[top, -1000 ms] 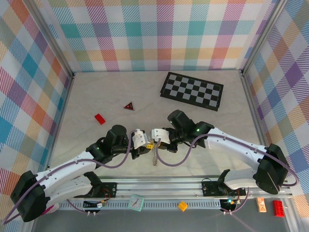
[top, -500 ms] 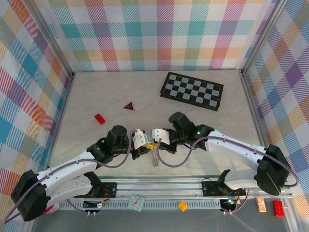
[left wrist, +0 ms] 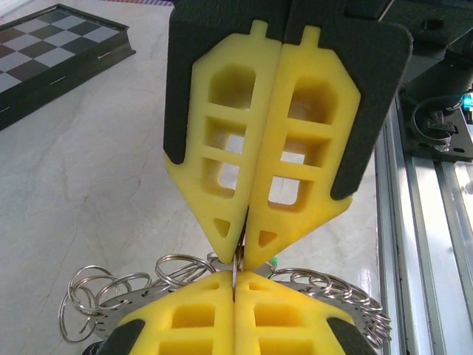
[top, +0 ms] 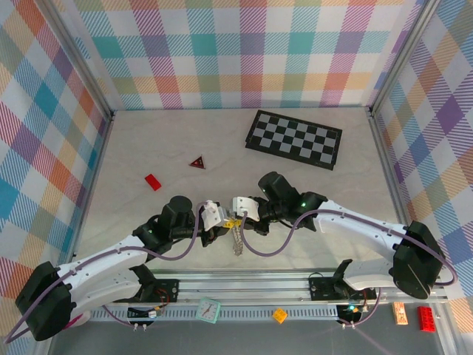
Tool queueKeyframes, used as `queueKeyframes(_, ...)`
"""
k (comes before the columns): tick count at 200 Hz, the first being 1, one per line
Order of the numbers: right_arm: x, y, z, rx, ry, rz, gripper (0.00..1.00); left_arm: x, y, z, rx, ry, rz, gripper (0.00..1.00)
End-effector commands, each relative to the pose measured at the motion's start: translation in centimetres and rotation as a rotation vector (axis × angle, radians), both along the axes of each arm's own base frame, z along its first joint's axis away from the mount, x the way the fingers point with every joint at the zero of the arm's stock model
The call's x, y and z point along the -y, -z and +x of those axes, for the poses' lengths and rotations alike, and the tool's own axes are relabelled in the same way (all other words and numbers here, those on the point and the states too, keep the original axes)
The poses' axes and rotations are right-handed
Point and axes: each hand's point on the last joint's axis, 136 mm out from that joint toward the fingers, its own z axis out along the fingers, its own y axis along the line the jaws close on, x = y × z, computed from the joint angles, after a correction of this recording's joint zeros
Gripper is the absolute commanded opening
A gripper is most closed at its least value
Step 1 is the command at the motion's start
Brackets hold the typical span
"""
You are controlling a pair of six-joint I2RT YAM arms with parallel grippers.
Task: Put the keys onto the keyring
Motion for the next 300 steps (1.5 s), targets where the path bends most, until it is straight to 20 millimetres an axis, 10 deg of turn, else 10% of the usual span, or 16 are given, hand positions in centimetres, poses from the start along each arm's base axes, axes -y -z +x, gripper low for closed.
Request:
queueKeyframes(1, -0.4, -2.0, -0.4, -0.014, -0.006, 0.099, 0.19, 0.4, -1.2, -0.6, 0.044, 0.032, -0.050, 0.00)
queueKeyframes(26, 1.2, -2.1, -0.1, -0.052, 0.058, 0.129, 0.36, 0.3, -1.0, -0.8, 0.055, 0.037, -0.063, 0.00)
queueKeyframes(67, 1.7, -0.8, -0.3, -0.102, 0.085, 0.104, 0.36, 0.5, -1.2, -0.8, 0.081, 0.046, -0.097, 0.00)
queueKeyframes(300, 1.3, -1.5, -0.1, -0.117, 0.073, 0.087, 0.00, 0.3, -2.1, -1.1, 0.110, 0.051, -0.125, 0.00)
